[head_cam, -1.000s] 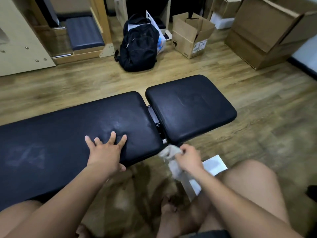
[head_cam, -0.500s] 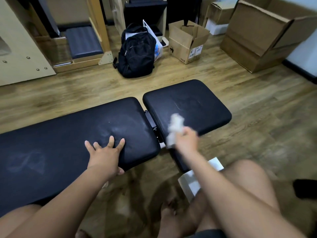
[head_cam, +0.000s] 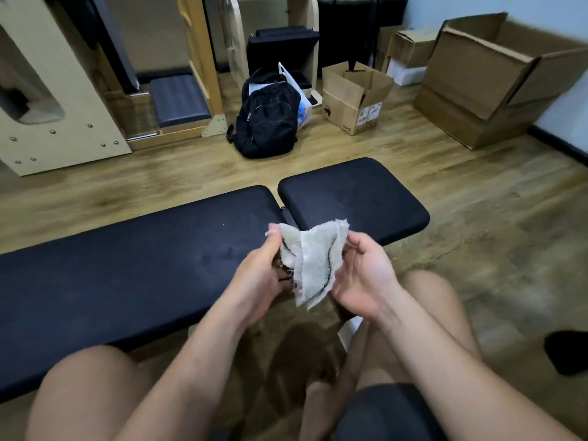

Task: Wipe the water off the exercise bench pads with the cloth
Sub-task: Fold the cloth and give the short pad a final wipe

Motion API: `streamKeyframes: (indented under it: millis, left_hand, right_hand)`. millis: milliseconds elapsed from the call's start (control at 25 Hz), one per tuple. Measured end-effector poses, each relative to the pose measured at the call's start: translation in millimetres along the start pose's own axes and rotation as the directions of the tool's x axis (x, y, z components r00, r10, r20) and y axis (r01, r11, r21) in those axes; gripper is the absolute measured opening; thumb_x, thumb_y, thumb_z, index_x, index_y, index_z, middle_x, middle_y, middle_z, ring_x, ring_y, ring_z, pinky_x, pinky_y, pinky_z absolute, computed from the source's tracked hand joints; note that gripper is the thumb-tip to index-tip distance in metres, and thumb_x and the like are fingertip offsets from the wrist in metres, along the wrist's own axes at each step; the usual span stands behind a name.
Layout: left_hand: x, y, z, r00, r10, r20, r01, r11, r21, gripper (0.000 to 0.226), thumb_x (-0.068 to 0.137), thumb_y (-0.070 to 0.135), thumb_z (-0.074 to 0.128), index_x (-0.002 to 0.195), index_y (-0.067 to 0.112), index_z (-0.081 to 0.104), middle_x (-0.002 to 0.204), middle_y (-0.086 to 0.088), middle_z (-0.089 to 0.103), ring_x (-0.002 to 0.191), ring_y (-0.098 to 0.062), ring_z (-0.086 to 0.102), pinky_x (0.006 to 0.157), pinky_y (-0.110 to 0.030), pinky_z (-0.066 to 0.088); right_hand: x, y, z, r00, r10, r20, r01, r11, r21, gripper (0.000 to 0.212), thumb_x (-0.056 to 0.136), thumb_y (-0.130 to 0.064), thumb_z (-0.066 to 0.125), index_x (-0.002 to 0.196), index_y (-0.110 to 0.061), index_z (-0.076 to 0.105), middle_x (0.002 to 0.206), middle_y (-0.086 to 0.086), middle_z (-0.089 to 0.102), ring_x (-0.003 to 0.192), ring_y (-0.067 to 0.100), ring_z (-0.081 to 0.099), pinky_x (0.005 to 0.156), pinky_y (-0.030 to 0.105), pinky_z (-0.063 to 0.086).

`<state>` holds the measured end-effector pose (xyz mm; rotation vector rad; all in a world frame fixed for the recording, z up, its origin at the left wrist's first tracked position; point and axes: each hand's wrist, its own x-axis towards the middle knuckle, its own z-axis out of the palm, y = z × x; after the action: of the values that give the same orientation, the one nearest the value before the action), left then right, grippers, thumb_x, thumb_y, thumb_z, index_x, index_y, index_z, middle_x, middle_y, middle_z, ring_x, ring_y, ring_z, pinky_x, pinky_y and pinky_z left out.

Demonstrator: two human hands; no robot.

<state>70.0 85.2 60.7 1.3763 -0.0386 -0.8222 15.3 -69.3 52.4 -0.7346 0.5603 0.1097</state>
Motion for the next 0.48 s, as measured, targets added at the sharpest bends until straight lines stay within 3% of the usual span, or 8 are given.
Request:
streamKeyframes:
  millis: [120,240,360,440,480]
  left_hand:
    - [-5.8,13.0,16.7,0.994,0.111,0.004,-0.11,0.991,-0.071,0.065,0.079,0.06,0.054,0.108,0.004,0.07,0.101,-0.008,0.074,0.091,-0.02,0.07,0.082,-0.037,0.053]
    - [-4.9,26.3,28.0,0.993,0.092,0.075,-0.085,0.992,-0.09,0.066,0.078,0.059,0.063,0.111,0.002,0.07,0.109,-0.013,0.072,0.101,-0.03,0.068,0.09,-0.04,0.053]
    - [2.9,39.3,53.9,0.983,0.184,0.01,-0.184,0.982,0.052,0.021,0.087,0.018,0.069,0.097,-0.001,0.068,0.086,-0.011,0.073,0.073,-0.023,0.067,0.059,-0.027,0.052]
    - [8.6,49.8,73.2,0.979,0.203,-0.033,-0.203,0.979,-0.006,0.001,0.086,0.007,0.065,0.086,0.007,0.064,0.074,-0.005,0.068,0.062,-0.016,0.064,0.053,-0.024,0.048]
    - [11.3,52.7,82.4,0.98,0.193,-0.035,-0.195,0.979,-0.061,0.007,0.086,0.006,0.063,0.081,0.01,0.061,0.072,-0.004,0.065,0.062,-0.016,0.062,0.055,-0.024,0.048]
  right_hand:
    - [-22.3,-18.6,1.3,0.994,-0.033,0.103,0.037,0.999,-0.035,0.069,0.091,-0.053,0.048,0.129,0.004,0.055,0.131,0.025,0.057,0.122,0.037,0.055,0.11,0.049,0.036]
    - [-37.6,-34.1,-1.2,0.995,-0.061,0.079,0.076,0.977,-0.2,0.052,0.091,-0.032,0.056,0.129,0.003,0.056,0.129,0.025,0.058,0.118,0.036,0.058,0.105,0.05,0.043]
    - [-51.9,-50.3,-16.6,0.988,-0.153,0.01,0.151,0.959,-0.242,0.034,0.09,-0.001,0.047,0.121,0.007,0.058,0.118,0.025,0.065,0.107,0.035,0.065,0.092,0.047,0.054]
    - [-70.2,-62.2,-32.7,0.982,-0.191,-0.012,0.183,0.955,-0.233,0.038,0.085,0.009,0.034,0.113,0.009,0.06,0.104,0.022,0.07,0.09,0.031,0.071,0.075,0.043,0.06]
    - [-80.9,-68.8,-43.4,0.977,-0.211,-0.001,0.206,0.954,-0.217,0.043,0.082,0.01,0.031,0.114,0.008,0.06,0.098,0.019,0.071,0.084,0.028,0.071,0.069,0.04,0.061]
